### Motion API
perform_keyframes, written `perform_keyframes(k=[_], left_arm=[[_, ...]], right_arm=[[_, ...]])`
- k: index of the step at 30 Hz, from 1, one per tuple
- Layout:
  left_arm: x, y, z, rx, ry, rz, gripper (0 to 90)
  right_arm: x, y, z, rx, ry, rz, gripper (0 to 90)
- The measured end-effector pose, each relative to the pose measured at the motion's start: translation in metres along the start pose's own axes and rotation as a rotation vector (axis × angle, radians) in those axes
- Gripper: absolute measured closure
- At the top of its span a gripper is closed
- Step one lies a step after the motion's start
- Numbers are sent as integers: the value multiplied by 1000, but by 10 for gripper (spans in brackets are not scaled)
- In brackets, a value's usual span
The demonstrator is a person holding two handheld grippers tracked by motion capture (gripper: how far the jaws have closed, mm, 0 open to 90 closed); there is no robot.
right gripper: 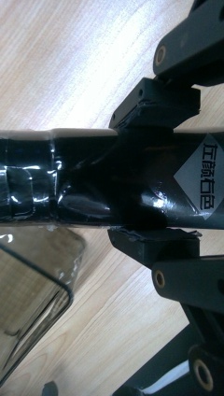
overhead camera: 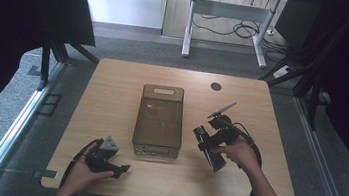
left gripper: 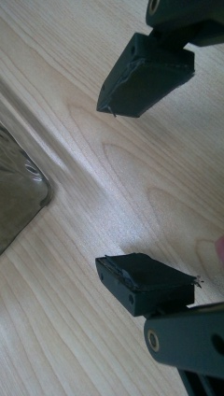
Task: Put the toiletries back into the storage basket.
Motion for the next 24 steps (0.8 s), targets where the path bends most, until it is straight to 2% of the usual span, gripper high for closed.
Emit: perform_keyframes(k=[4, 12, 13, 24], left_arm=[[0, 0, 0, 0, 1, -2, 222], [0, -1, 1, 11, 0, -4, 222], [1, -1, 1, 3, 1, -3, 222], [0, 1, 0, 6, -3, -5, 222]], right_arm=[[-6, 2, 7, 10, -3, 1, 463], [-16, 12, 24, -13, -10, -1, 462], [-17, 13, 26, -16, -12, -3, 462], [-25, 25, 47, -20, -5, -2, 462]])
Point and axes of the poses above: each handheld gripper's, and its own axes: x roughly forward along the jaws, z roughly out of its top, y roughly to its left, the point moved 1 cm from there along x, roughly forward along the jaws, and after that the axes turned 3 degrees about -x, right-handed, at the moved point
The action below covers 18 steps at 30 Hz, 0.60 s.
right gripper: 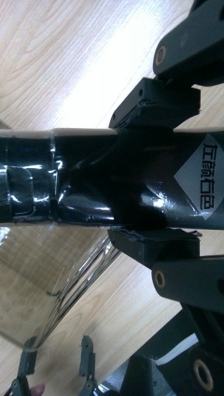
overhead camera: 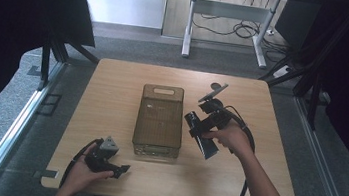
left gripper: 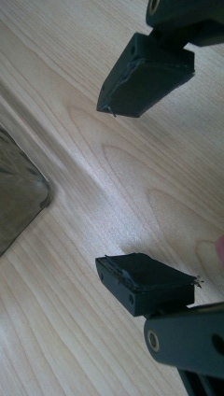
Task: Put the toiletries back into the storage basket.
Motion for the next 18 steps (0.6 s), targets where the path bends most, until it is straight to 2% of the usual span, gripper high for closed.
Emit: perform_keyframes(k=[5, 18], left_arm=[[1, 1, -1, -9, 3, -2, 222], [-1, 4, -1, -7, -2, -7, 222]], right_arm=[[1, 6, 11, -9, 5, 18, 462], [12, 20, 45, -15, 44, 19, 462]])
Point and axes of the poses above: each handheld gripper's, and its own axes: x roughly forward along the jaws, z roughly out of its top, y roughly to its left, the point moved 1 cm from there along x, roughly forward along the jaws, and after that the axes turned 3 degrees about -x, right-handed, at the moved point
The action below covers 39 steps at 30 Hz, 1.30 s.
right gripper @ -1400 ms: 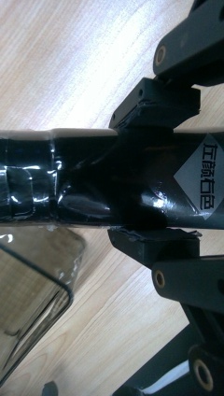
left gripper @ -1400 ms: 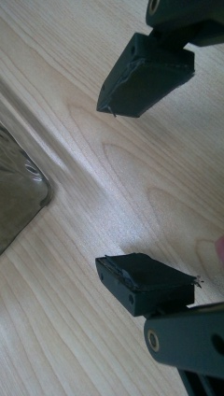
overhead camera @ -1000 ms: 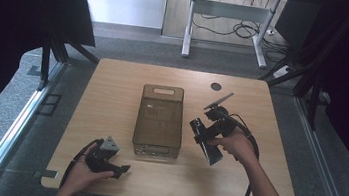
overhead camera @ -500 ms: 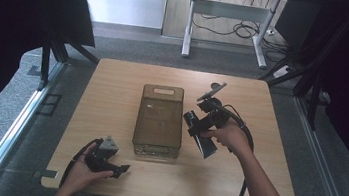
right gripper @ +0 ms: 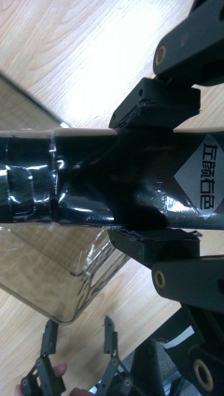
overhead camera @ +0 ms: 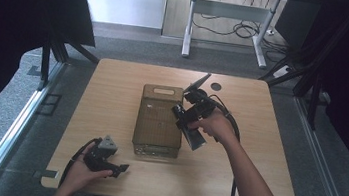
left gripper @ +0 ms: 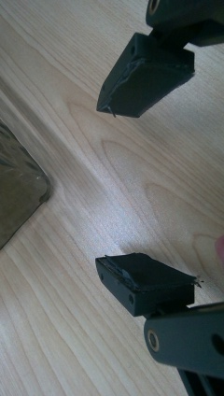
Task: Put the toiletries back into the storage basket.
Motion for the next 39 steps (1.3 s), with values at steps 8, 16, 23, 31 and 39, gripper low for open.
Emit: perform_keyframes(k=[8, 16, 23, 31, 39], left_arm=[[3, -1, -1, -3, 10, -7, 221], [1, 2, -1, -4, 5, -5, 222], [2, 0, 0, 3, 10, -6, 222], [3, 0, 0, -1, 16, -10, 222], [2, 0, -1, -5, 14, -9, 222]], right_arm=[[15, 6, 18, -1, 16, 16, 462], [21, 12, 33, -5, 19, 13, 461], [22, 17, 40, -15, 15, 25, 461], [23, 17, 45, -10, 17, 21, 462], [33, 21, 60, 21, 21, 29, 462]])
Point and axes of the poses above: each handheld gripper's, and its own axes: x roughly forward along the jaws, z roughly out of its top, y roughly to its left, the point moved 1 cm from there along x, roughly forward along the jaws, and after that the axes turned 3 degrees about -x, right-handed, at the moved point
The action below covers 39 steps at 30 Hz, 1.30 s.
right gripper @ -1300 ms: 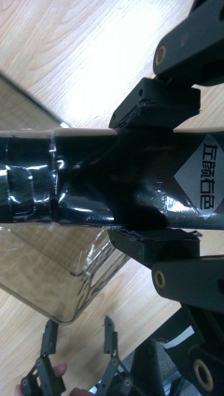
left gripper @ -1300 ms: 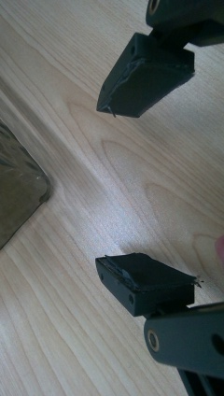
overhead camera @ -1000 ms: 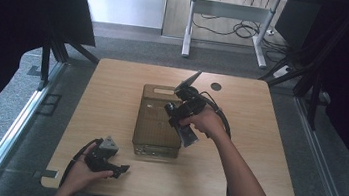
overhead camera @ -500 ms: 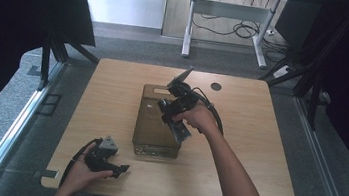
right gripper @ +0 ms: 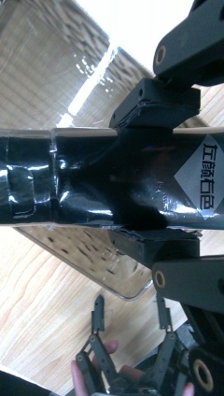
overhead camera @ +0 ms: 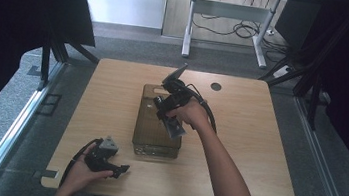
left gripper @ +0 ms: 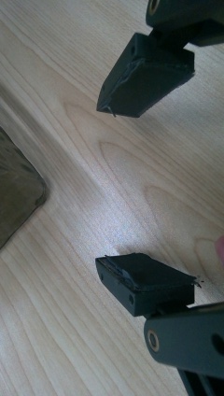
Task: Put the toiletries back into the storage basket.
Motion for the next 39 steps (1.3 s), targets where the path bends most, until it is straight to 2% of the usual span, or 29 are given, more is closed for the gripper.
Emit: perform_keyframes(k=[9, 12, 18, 20, 26, 39], left_arm=[[-2, 4, -1, -5, -9, 2, 222], [-1, 4, -1, -6, -5, 5, 222], [0, 2, 0, 2, 3, 2, 222], [-1, 2, 0, -7, -7, 4, 223], [-2, 4, -1, -6, -13, 7, 223], [-1, 4, 0, -2, -8, 8, 223]], right_arm=[[16, 3, 12, 18, 13, 4, 462], [19, 3, 14, 24, 14, 17, 462], [25, 6, 19, 39, 12, 12, 461], [27, 8, 21, 41, 15, 10, 460], [33, 11, 26, 71, 19, 12, 460], [48, 12, 29, 95, 32, 4, 460]])
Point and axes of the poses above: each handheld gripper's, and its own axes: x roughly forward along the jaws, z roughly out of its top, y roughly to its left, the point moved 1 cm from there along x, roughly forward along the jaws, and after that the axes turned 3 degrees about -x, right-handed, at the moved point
